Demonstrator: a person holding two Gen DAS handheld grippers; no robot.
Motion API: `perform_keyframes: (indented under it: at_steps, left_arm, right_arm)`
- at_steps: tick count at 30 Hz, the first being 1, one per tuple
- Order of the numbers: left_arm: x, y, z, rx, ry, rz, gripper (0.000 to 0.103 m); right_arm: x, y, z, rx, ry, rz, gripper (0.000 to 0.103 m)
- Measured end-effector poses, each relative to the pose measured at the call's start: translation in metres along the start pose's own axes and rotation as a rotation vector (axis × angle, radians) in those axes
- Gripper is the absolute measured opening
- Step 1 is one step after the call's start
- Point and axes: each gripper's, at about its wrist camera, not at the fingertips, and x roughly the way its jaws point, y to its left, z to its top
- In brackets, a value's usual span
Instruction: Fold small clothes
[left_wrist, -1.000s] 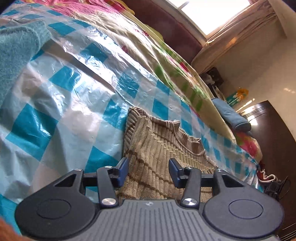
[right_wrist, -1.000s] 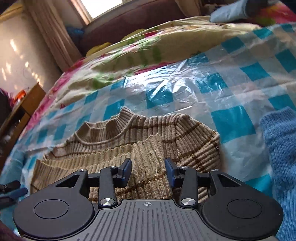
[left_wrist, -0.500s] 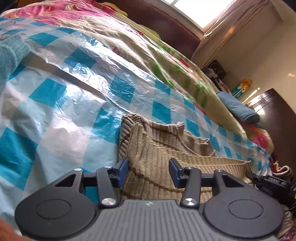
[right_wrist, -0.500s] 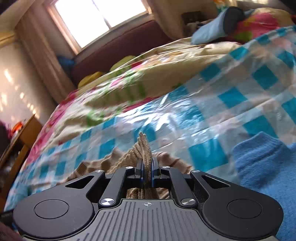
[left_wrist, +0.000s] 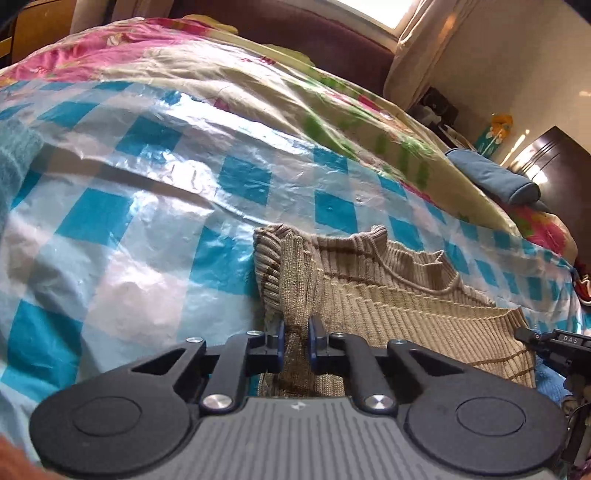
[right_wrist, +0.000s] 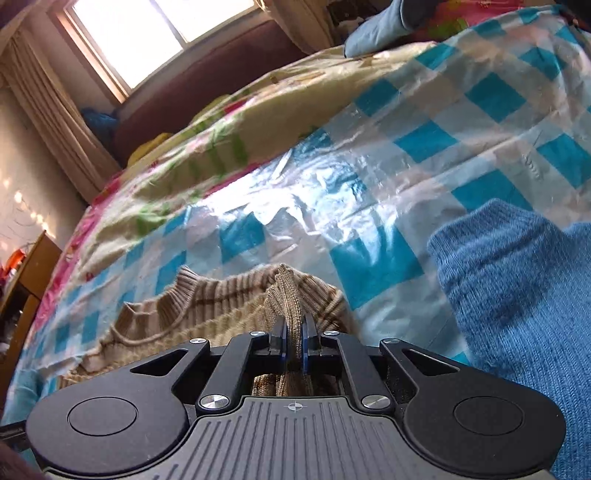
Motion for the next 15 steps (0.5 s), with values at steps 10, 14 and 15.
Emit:
perform_keyframes:
  at_steps: [10,14,15]
  left_arm:
    - [-0.011,0.007,0.01,-0.057,-0.053,-0.065,0.013]
    - [-0.017,0.006,0.024,-0.07,-0.104,-0.084,0.013]
    - [-0.013,0.007,0.026,-0.074,-0.106,-0.075,0.013]
  right_arm:
    - [-0.007,0.004,0.003,0.031,-0.027,0.047,0.006]
    - [-0.027,0.005,0.017,0.069,-0.116,0.101,0.006]
    - [-0.027,0.003,0.019,0.082,-0.133,0.106,0.006]
